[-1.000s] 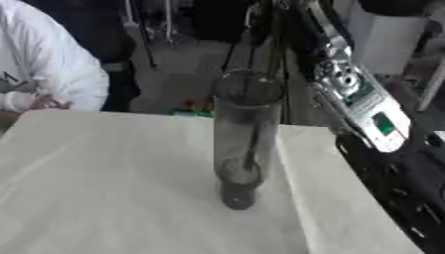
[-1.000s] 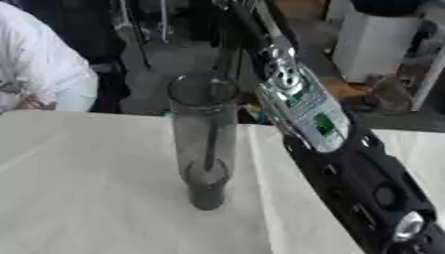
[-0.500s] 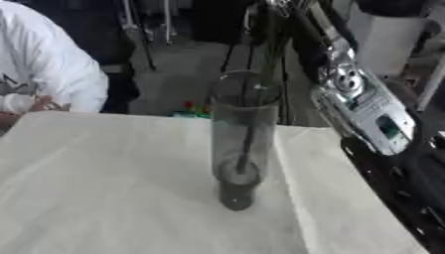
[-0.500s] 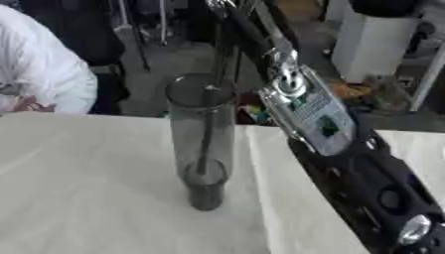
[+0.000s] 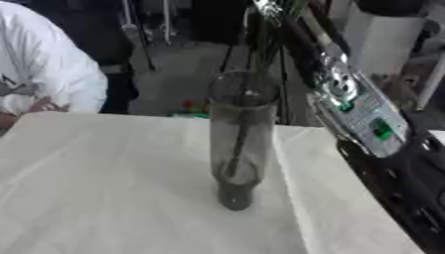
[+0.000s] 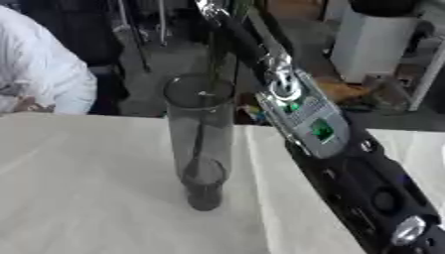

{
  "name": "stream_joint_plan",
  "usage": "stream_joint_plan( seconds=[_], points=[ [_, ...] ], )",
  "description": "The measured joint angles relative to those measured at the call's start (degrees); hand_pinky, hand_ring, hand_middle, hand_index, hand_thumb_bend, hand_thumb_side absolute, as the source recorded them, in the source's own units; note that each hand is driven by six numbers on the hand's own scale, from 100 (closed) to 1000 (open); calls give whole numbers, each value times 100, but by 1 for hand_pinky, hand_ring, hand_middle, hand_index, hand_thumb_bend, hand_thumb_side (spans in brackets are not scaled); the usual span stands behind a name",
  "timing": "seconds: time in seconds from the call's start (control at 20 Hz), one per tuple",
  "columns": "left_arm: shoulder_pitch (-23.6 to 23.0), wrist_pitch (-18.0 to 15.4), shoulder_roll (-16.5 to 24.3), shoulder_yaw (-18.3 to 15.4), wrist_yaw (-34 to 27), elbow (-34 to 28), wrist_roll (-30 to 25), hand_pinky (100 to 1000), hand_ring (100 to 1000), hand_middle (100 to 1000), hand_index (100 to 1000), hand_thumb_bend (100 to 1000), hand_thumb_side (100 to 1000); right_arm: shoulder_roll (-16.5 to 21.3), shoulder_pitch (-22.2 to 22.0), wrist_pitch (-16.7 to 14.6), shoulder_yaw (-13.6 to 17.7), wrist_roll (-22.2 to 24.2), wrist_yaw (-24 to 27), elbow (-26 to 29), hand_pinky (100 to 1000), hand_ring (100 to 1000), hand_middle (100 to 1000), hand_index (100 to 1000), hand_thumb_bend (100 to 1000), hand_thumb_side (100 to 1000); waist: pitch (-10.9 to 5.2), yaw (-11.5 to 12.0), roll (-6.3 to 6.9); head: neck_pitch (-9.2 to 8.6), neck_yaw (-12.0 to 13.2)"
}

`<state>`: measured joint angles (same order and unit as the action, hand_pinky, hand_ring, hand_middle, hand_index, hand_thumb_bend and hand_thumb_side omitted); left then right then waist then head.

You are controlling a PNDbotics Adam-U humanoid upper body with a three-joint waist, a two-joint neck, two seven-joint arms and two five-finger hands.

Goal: Arrange flowers into the vase.

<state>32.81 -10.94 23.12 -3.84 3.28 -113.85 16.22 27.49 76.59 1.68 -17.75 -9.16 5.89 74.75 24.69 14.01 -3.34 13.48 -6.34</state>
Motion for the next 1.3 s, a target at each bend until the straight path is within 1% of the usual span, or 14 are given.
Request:
stream_joint_plan(
  seconds=[0.45, 0.7, 0.75, 1.0, 1.3],
  points=[
    [-2, 10, 0, -27, 0, 0, 32, 801, 888, 884, 950, 100, 1000, 97, -52, -117, -69, 352, -527, 3, 564, 548, 392, 491, 180, 839, -6, -24, -8, 0, 19],
    [-9, 12, 0, -28, 0, 0, 55, 801, 887, 883, 950, 100, 1000, 180, -78, -151, -117, 639, -887, 28, 598, 585, 437, 545, 193, 861, -46, -49, -8, 0, 24],
    [-11, 14, 0, -28, 0, 0, 57, 800, 887, 883, 950, 100, 1000, 210, -92, -158, -132, 715, -982, 33, 611, 600, 454, 583, 197, 873, -47, -57, -8, 0, 25],
    [-39, 23, 0, -28, 0, 0, 68, 800, 886, 882, 948, 100, 1000, 260, -100, -113, -134, 1060, -1244, 48, 628, 622, 480, 638, 205, 892, -71, -62, -6, 1, 31],
    [-44, 19, 0, -28, 0, 0, 77, 800, 886, 882, 948, 100, 1000, 302, -102, -38, -131, 1316, -1415, 75, 643, 643, 503, 669, 205, 911, -76, -81, 0, 2, 38]
  ],
)
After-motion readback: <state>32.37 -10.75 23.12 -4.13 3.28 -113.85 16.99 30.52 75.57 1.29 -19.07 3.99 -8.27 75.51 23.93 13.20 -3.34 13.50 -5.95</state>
